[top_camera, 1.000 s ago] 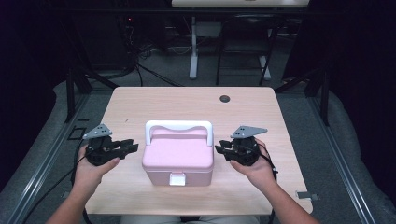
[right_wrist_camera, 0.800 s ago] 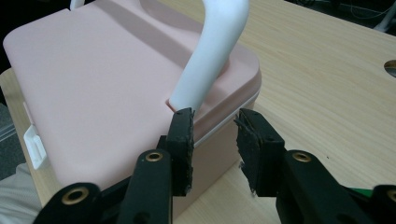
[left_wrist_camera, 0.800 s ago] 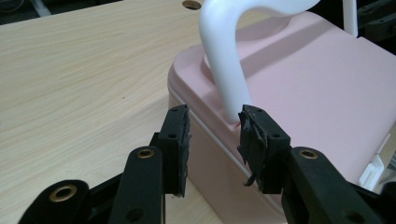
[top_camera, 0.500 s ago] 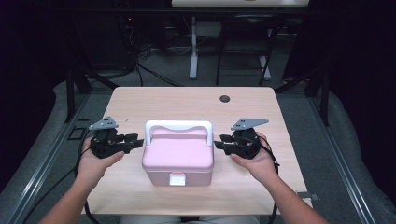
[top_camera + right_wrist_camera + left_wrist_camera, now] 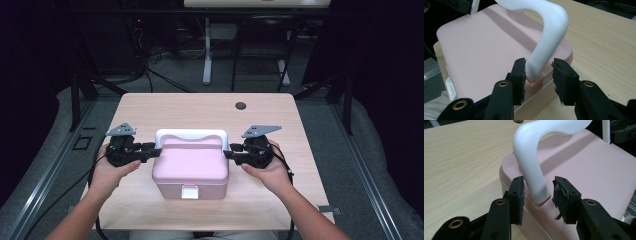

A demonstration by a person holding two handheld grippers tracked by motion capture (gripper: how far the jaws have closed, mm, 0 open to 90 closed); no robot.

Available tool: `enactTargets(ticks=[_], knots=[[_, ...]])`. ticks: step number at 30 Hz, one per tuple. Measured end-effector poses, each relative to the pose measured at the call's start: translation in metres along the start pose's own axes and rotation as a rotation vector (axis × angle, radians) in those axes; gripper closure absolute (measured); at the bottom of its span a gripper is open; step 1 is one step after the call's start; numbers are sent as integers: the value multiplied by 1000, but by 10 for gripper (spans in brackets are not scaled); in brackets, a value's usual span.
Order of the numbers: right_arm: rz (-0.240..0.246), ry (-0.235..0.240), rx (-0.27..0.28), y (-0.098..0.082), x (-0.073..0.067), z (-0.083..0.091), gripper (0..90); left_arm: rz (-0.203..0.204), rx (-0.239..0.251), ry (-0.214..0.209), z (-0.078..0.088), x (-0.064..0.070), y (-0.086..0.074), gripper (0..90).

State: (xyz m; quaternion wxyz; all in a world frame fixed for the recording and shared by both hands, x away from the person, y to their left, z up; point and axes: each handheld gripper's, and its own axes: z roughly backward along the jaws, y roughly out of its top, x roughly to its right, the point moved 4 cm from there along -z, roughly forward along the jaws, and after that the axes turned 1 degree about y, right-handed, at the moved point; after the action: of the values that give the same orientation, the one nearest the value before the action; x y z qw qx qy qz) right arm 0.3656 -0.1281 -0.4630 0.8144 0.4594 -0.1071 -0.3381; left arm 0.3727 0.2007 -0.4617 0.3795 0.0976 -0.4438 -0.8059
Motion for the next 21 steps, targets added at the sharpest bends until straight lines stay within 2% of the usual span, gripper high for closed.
enactTargets(ticks=[9, 21], knots=[[12, -3, 5, 2, -2, -7, 635, -2, -3, 2, -4, -1, 0, 627], [41, -24, 27, 3, -8, -2, 722, -50, 7, 33, 2, 7, 0, 667]])
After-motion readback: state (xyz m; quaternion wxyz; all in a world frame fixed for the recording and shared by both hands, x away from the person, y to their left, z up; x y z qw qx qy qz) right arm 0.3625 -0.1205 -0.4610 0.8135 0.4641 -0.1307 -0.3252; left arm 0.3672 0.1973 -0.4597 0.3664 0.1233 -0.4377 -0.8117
